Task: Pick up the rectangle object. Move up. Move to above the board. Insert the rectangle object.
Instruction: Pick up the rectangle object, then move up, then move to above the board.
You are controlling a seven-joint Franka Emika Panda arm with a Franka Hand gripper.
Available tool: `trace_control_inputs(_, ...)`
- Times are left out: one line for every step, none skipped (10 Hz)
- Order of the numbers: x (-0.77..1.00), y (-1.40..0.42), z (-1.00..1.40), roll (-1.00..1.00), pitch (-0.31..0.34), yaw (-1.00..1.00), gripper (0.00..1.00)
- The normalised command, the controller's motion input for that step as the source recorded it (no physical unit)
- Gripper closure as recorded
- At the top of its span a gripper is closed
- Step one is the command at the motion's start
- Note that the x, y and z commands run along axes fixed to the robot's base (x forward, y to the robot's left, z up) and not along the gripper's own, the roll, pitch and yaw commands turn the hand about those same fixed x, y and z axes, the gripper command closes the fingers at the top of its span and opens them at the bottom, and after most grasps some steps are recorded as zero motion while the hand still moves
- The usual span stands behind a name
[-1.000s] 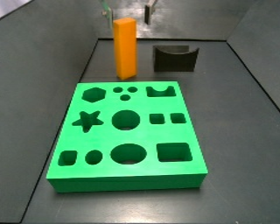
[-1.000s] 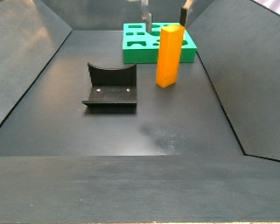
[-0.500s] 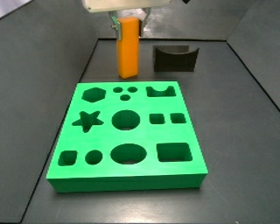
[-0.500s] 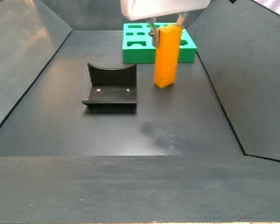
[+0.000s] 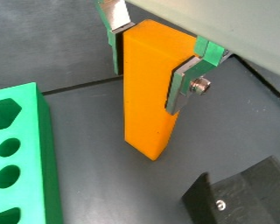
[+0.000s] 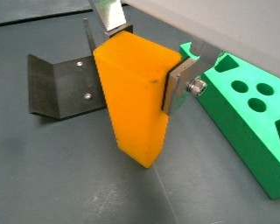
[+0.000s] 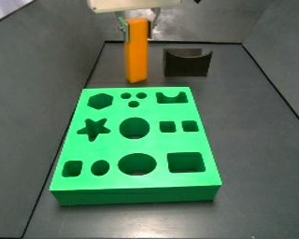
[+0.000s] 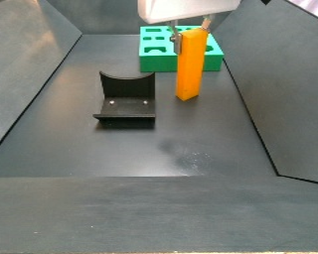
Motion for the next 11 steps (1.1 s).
trace_control_inputs(0.00, 0.00, 0.00, 0.00, 0.000, 0.00, 1.00)
trace_control_inputs(0.00, 0.00, 0.00, 0.00, 0.000, 0.00, 1.00)
trace_control_inputs(0.00, 0.00, 0.00, 0.00, 0.000, 0.00, 1.00)
trace_control_inputs(0.00, 0.00, 0.00, 0.00, 0.000, 0.00, 1.00)
trace_control_inputs(0.00, 0.00, 0.00, 0.00, 0.000, 0.00, 1.00)
trace_control_inputs(0.00, 0.00, 0.83, 0.00, 0.000, 0.00, 1.00)
trace_control_inputs(0.03, 0.10, 0.85, 0.00, -0.018, 0.04, 1.00)
trace_control_inputs(0.02, 0.08, 0.76, 0.00, 0.009, 0.03, 1.00)
trace_control_inputs(0.01, 0.04, 0.56, 0.01, 0.032, 0.01, 1.00)
trace_control_inputs(0.01, 0.03, 0.40, 0.01, 0.049, 0.00, 1.00)
trace_control_inputs(0.19, -0.01, 1.00, 0.03, -0.072, 0.34, 1.00)
